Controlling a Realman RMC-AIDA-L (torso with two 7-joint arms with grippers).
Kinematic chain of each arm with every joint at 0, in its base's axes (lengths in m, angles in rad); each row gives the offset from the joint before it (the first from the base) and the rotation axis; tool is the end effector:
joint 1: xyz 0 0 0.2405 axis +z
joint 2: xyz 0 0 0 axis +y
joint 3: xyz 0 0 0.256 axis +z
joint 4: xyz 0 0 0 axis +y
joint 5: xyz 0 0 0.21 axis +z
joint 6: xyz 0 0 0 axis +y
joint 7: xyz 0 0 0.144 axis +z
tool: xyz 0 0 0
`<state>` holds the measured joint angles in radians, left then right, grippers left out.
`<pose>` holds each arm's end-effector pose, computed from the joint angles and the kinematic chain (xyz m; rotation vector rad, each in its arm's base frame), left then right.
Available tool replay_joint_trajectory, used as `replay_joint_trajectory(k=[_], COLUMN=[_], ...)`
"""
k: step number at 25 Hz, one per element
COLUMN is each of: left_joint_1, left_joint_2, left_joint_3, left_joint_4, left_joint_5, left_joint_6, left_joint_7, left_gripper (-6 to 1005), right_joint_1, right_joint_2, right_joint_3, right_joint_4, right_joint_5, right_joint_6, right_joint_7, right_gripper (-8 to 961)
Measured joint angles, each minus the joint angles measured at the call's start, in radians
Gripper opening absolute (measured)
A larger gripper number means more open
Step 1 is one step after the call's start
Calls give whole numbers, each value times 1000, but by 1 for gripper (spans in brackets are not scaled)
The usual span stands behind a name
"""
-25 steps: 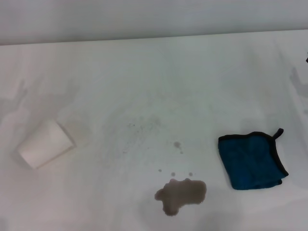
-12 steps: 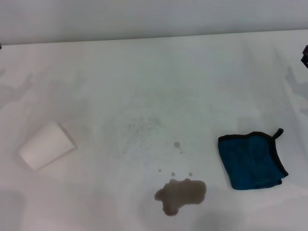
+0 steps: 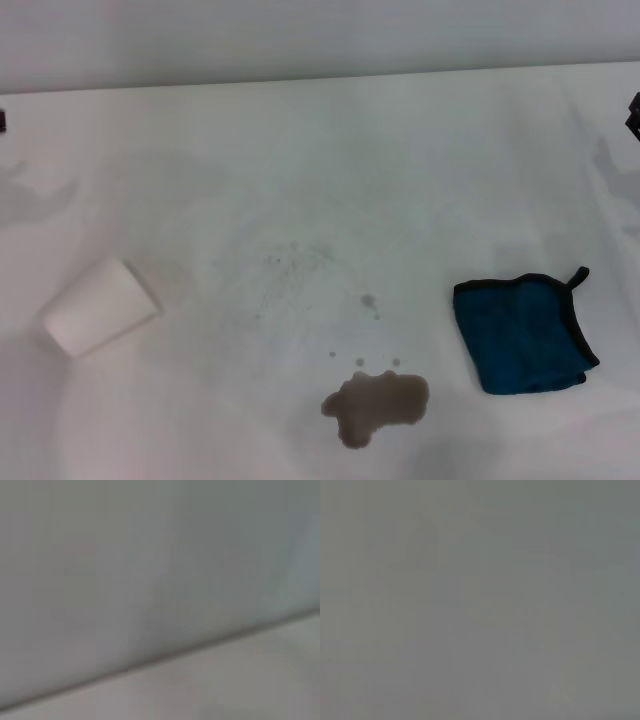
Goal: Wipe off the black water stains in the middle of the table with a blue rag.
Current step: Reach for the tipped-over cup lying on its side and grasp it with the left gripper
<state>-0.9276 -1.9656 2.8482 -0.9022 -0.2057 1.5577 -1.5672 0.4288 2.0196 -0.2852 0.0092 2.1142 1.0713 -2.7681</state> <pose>-0.2908 0.3969 0.1265 -2.2938 -0.9364 -0.3143 0.4001 0.3165 0.0350 -1.4069 0.7910 0.5941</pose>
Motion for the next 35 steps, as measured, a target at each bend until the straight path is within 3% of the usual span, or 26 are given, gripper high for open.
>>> replay_joint_trajectory(k=[5, 8, 13, 19, 22, 23, 24, 31, 35], left_joint_1=[-77, -121, -169, -197, -223, -233, -233, -242, -239], left_joint_2=[34, 41, 38, 10, -13, -31, -31, -85, -97], left_joint_3=[1, 2, 2, 2, 2, 2, 2, 2, 2], left_joint_4=[-5, -8, -7, 11, 38, 46, 46, 48, 51], left_joint_5=[260, 394, 491, 547, 607, 632, 632, 658, 677], left_joint_6=[64, 91, 118, 121, 115, 110, 110, 98, 85], left_joint_7=[-22, -18, 15, 73, 81, 80, 80, 76, 72], left_gripper=[876, 876, 876, 876, 876, 876, 876, 876, 876], right_joint_1=[2, 2, 1, -5, -9, -9, -9, -14, -14], right_joint_2=[-2, -3, -3, -2, -1, -1, 0, 2, 2], right_joint_3=[0, 0, 0, 0, 0, 0, 1, 2, 2], right_joint_4=[-7, -7, -6, -1, 0, 0, 1, 13, 15], right_joint_5=[0, 0, -3, -2, 0, 0, 1, 1, 1], right_joint_6=[1, 1, 2, 8, 11, 11, 12, 13, 13], right_joint_7=[0, 1, 1, 1, 2, 2, 2, 3, 4], right_gripper=[873, 874, 873, 872, 873, 873, 873, 874, 873])
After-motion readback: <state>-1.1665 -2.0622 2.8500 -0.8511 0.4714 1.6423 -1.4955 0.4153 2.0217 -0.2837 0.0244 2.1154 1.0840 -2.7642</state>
